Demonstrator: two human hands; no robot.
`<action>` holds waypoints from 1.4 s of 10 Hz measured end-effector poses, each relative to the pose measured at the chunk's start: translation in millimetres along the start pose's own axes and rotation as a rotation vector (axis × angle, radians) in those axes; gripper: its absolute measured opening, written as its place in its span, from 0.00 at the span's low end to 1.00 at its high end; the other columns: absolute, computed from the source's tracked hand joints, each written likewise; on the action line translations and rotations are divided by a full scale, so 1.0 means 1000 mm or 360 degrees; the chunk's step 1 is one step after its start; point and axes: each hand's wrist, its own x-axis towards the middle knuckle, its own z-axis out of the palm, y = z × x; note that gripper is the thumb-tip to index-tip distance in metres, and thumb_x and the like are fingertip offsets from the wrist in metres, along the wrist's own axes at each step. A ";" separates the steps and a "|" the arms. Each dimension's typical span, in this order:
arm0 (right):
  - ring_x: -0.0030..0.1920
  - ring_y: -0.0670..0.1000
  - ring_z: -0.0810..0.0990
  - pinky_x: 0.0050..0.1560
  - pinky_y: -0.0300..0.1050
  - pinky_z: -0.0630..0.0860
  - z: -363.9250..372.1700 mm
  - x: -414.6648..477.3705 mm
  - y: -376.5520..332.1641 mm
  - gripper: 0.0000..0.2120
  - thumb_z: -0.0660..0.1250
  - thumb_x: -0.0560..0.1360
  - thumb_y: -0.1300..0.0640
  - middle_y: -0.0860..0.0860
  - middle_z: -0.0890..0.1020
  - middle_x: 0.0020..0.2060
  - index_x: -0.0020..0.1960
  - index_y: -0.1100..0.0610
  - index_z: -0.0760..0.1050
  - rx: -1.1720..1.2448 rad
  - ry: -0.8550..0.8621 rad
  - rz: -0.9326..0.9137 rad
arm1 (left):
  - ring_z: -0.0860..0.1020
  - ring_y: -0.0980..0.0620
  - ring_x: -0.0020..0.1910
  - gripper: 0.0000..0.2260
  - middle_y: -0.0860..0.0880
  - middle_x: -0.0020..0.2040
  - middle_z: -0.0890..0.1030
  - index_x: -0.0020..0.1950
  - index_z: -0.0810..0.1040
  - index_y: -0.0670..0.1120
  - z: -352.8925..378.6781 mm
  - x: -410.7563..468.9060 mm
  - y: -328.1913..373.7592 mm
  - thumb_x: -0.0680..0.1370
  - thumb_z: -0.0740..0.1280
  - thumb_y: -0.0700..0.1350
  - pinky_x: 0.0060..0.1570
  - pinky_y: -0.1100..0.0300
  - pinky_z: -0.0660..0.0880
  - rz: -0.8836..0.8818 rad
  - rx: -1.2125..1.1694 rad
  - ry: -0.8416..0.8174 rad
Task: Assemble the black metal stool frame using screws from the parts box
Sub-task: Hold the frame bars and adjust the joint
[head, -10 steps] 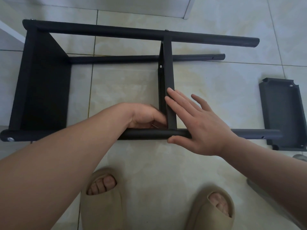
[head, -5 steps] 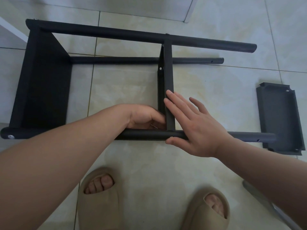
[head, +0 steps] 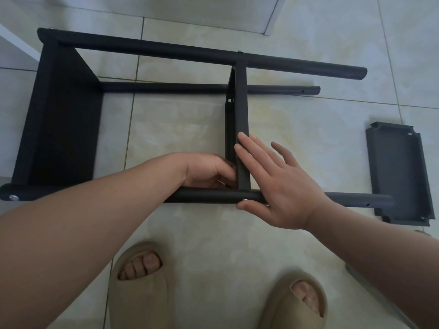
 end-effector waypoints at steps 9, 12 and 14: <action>0.82 0.55 0.51 0.76 0.64 0.59 0.000 0.000 -0.001 0.44 0.50 0.78 0.29 0.55 0.50 0.82 0.82 0.60 0.52 -0.0047 0.0015 0.0002 | 0.84 0.49 0.40 0.09 0.43 0.41 0.84 0.50 0.79 0.38 -0.003 0.003 -0.002 0.78 0.60 0.30 0.42 0.59 0.80 -0.0002 -0.0039 -0.0040; 0.82 0.55 0.50 0.76 0.63 0.59 0.001 0.000 0.000 0.45 0.50 0.78 0.29 0.54 0.49 0.82 0.82 0.60 0.51 -0.0054 0.0009 0.0004 | 0.84 0.52 0.39 0.16 0.47 0.39 0.85 0.37 0.87 0.47 -0.003 0.003 -0.004 0.78 0.64 0.36 0.41 0.61 0.79 -0.0043 0.0160 -0.0039; 0.82 0.56 0.51 0.76 0.63 0.60 0.001 0.001 0.000 0.45 0.51 0.78 0.29 0.55 0.50 0.82 0.82 0.60 0.52 -0.0052 0.0026 0.0001 | 0.84 0.49 0.40 0.15 0.44 0.40 0.85 0.41 0.85 0.43 -0.004 0.004 -0.004 0.78 0.61 0.30 0.42 0.59 0.80 -0.0022 0.0023 -0.0046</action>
